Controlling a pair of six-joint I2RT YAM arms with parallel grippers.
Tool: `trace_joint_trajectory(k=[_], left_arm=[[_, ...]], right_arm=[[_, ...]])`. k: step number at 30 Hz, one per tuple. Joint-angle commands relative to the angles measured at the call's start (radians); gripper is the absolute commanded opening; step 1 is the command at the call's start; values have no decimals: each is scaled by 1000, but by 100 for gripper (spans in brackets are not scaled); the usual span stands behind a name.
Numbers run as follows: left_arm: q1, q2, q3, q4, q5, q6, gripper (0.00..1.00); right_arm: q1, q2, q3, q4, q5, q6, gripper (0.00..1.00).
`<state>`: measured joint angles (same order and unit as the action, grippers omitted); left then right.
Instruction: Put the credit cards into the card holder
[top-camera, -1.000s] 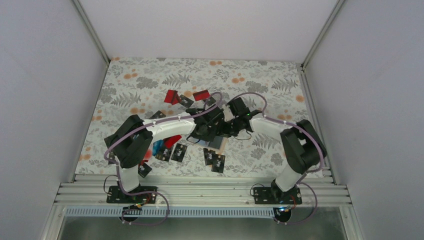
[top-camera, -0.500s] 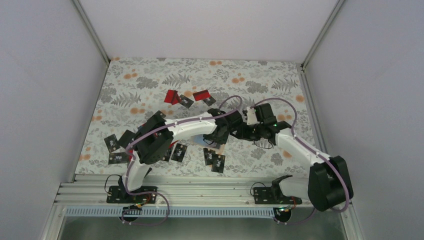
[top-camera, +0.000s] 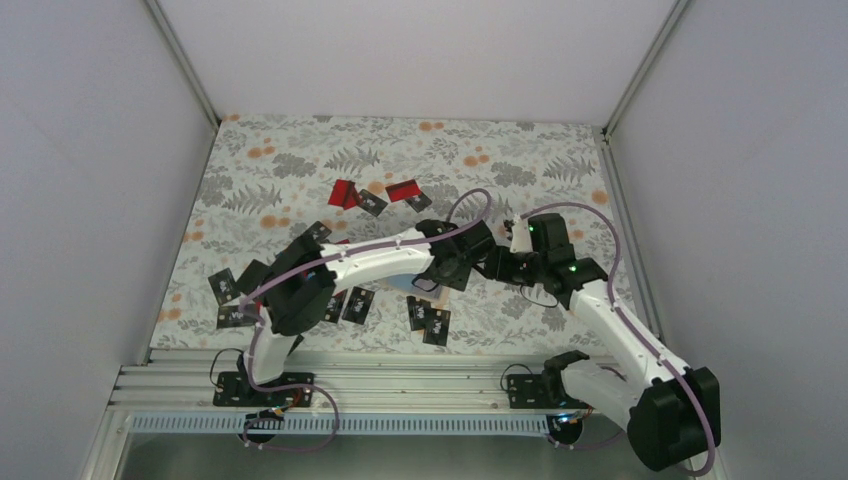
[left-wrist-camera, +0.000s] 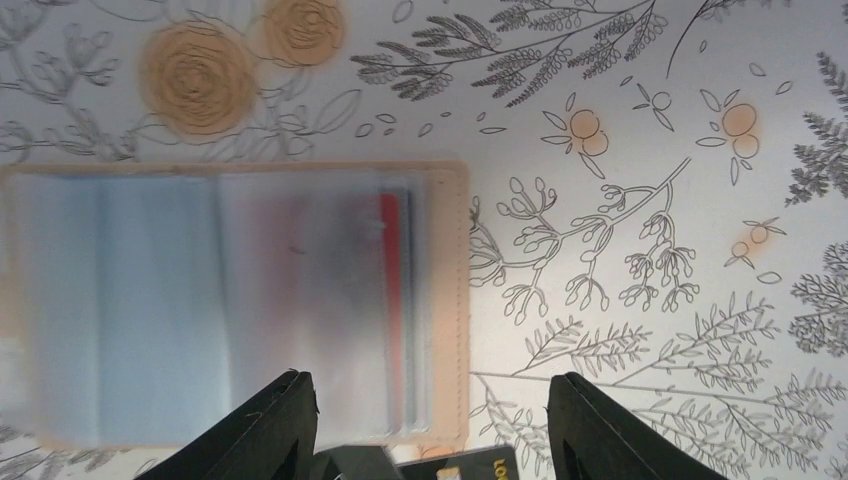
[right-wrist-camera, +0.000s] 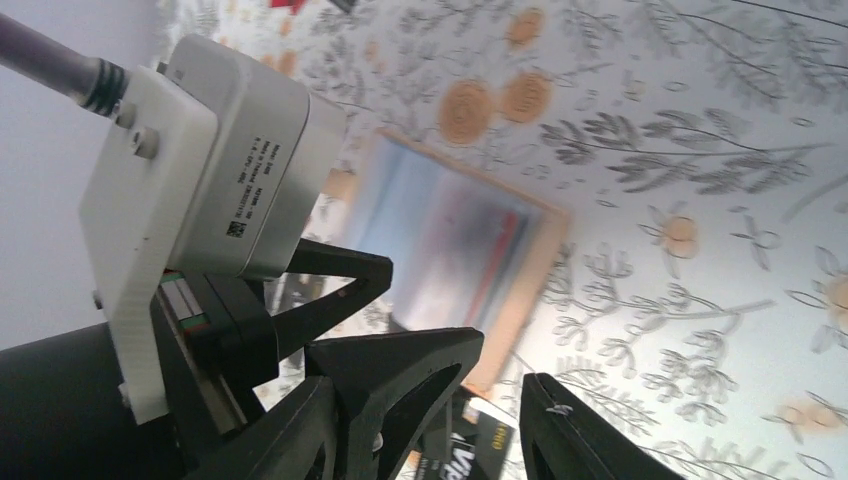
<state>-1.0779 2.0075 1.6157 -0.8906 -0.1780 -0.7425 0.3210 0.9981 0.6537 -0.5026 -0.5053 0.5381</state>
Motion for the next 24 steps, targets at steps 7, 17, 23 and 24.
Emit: trace_joint_trajectory(k=[7,17,23,24], left_arm=[[127,-192,-288,226,94,148,48],[180,-128,-353,321,174,216,31],[180,-87,-385,351,209,220,30],[182,-83,-390,355,211,218,29]], right_arm=[[12,195,-63,182,-157,50,50],[34,466,-15,280,-142,67,38],[37,619,62,296,-143,30,25],[36,643,75,298,-144,22,23]])
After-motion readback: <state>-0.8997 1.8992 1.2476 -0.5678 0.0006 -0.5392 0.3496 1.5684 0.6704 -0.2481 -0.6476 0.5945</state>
